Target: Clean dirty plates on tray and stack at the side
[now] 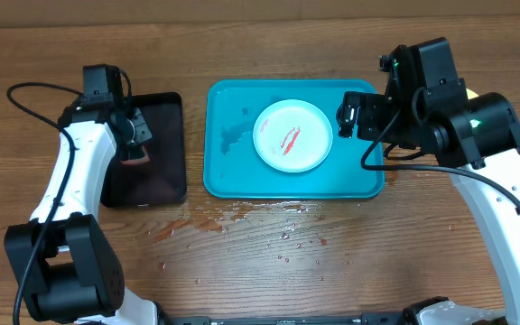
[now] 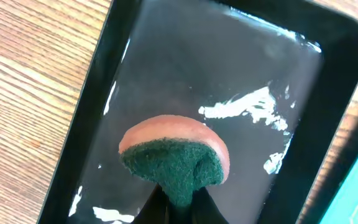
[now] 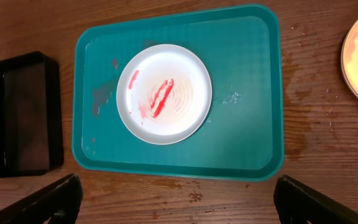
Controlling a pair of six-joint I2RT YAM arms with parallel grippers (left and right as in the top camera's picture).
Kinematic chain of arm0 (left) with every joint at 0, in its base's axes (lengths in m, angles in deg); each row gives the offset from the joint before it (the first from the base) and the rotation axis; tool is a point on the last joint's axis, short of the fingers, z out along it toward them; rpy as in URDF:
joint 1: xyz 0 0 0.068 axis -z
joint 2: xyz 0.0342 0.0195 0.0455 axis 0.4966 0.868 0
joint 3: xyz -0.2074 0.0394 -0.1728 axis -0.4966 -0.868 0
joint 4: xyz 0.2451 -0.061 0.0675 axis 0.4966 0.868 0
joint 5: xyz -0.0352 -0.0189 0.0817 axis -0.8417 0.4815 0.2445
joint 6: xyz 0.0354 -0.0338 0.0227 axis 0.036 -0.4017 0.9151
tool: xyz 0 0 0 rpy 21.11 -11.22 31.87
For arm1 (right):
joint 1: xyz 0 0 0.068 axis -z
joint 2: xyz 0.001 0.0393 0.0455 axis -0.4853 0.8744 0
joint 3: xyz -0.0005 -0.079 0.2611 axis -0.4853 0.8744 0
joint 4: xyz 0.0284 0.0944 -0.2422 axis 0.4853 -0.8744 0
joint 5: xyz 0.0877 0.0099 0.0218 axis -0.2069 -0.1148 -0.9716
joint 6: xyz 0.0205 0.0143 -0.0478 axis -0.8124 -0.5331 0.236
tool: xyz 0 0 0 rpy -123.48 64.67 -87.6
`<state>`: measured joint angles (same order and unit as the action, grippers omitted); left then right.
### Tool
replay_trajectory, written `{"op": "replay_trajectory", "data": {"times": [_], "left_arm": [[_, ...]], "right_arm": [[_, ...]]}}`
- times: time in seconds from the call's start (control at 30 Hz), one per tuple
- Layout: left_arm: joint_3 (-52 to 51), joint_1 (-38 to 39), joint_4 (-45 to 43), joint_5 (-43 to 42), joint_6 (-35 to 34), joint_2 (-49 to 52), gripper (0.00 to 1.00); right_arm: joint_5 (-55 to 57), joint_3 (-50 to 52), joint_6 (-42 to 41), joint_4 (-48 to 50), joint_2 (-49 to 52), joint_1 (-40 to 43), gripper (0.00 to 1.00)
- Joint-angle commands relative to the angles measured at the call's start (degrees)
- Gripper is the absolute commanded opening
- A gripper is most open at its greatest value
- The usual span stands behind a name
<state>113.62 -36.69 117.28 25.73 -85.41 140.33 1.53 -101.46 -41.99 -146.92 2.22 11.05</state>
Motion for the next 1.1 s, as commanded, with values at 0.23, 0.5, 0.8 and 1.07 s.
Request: {"op": "replay_trajectory", "data": {"times": [0.23, 0.5, 0.8, 1.07], "left_arm": [[-0.3, -1.7, -3.7, -12.0, 5.3, 0.2, 0.04], [-0.3, -1.3, -0.8, -7.6, 4.9, 0.2, 0.04], [-0.3, -1.2, -1.2, -11.1, 4.9, 0.2, 0.04], [-0.3, -1.2, 0.0, -10.9, 4.9, 0.2, 0.04]], "right_arm": [[0.0, -1.1, 0.5, -1.0, -0.7, 0.2, 1.00], [0.0, -0.8, 2.1, -0.8, -0.7, 0.2, 1.00], [0.0, 6.9, 7.1, 4.8, 2.5, 0.9, 1.00], [0.2, 15.8, 5.5, 15.8, 11.6, 0.9, 1.00]]}}
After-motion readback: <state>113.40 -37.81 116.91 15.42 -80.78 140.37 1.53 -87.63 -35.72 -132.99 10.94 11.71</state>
